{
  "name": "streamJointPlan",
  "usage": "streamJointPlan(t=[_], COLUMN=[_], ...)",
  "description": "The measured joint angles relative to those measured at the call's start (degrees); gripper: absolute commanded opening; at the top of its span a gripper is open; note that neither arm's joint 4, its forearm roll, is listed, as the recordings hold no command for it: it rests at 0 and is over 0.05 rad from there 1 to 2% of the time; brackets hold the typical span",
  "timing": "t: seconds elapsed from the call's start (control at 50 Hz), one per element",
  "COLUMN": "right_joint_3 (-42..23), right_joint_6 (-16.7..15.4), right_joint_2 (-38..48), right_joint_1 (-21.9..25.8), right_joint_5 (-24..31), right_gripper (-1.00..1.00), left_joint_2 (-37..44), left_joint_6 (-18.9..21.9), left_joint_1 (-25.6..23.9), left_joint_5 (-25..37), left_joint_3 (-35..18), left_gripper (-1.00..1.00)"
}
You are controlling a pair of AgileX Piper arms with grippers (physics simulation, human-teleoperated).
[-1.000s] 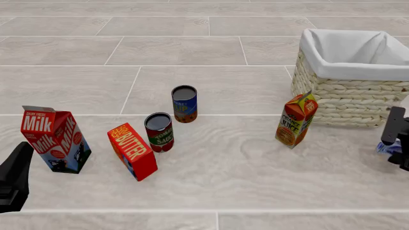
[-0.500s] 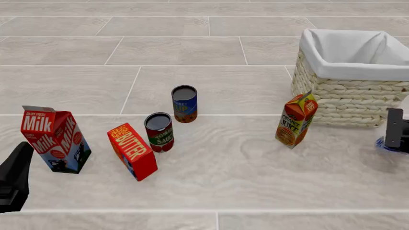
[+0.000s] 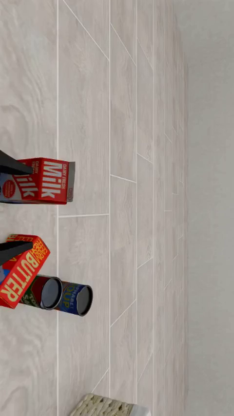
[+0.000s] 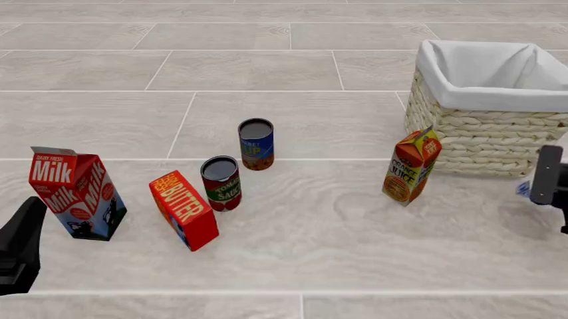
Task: Pick the cream cheese and place it in the basket.
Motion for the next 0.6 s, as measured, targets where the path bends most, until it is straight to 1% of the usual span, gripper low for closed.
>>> streamJointPlan(t=[0.16,0.24,0.32,0.42,0.6], right_joint_3=[4.22,5.57,6.31,5.84,1.47], right_joint_6=[1.81,3.81,6.83,12.67,25.65], right_joint_2=[-5.75,-9.22,-12.73,-16.8,-22.45], right_joint_1=[2.31,3.69,5.25,7.95,13.27], right_joint_5=[0.05,1.01,2.47,4.91,8.79], right_gripper=[-1.0,-1.0,-1.0,-1.0,-1.0], left_joint_2=[0.0,0.0,0.0,0.0,0.0], left_joint_6=[0.0,0.0,0.0,0.0,0.0], left_joint_1=[0.0,0.0,0.0,0.0,0.0], left_joint_5=[0.0,0.0,0.0,0.0,0.0], left_joint_3=[0.0,0.0,0.0,0.0,0.0], left_gripper=[1.0,1.0,1.0,1.0,1.0])
